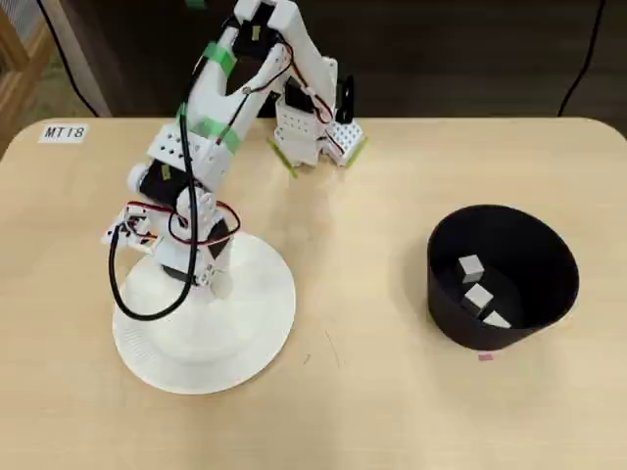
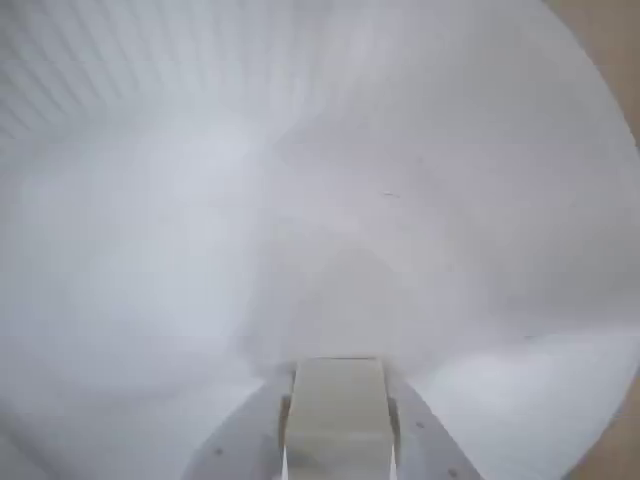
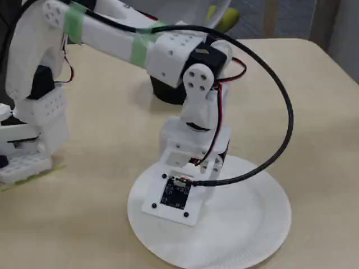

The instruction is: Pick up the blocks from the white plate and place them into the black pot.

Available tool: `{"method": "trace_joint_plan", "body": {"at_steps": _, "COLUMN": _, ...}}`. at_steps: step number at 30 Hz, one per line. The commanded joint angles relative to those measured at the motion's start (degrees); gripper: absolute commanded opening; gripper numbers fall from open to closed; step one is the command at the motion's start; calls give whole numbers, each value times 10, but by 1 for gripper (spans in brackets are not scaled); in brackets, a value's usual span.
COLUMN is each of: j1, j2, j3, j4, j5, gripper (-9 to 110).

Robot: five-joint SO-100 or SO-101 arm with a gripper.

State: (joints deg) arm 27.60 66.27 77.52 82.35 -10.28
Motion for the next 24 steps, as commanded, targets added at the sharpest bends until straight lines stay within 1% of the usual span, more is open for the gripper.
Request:
{"method": "trace_joint_plan", "body": {"at_steps": 1, "j1": -6, "j2": 91, "j3": -15, "j4": -41, "j5": -7, "gripper": -2}}
{"method": "trace_joint_plan", "body": {"at_steps": 5, "j1": -45, "j2": 198, "j3": -3, "j4": -138, "j5": -10, "gripper": -2}}
{"method": "trace_joint_plan", "body": {"at_steps": 10, "j1": -167, "j2": 287, "j3": 16, "j4": -167, "j5": -4, "gripper": -2}}
{"method": "trace_joint_plan", "body": {"at_steps": 16, "j1": -323, "j2": 458, "j3": 156, "j4": -277, "j5": 44, "gripper": -2}}
{"method": "trace_joint_plan", "body": {"at_steps": 20, "j1": -421, "j2": 541, "j3": 242, "j4": -350, "j5": 40, "gripper": -2}}
{"method": "trace_joint_plan", "body": {"at_steps": 24, "j1": -511, "j2": 597, "j3": 321, "j4": -388, "j5": 29, "gripper": -2}}
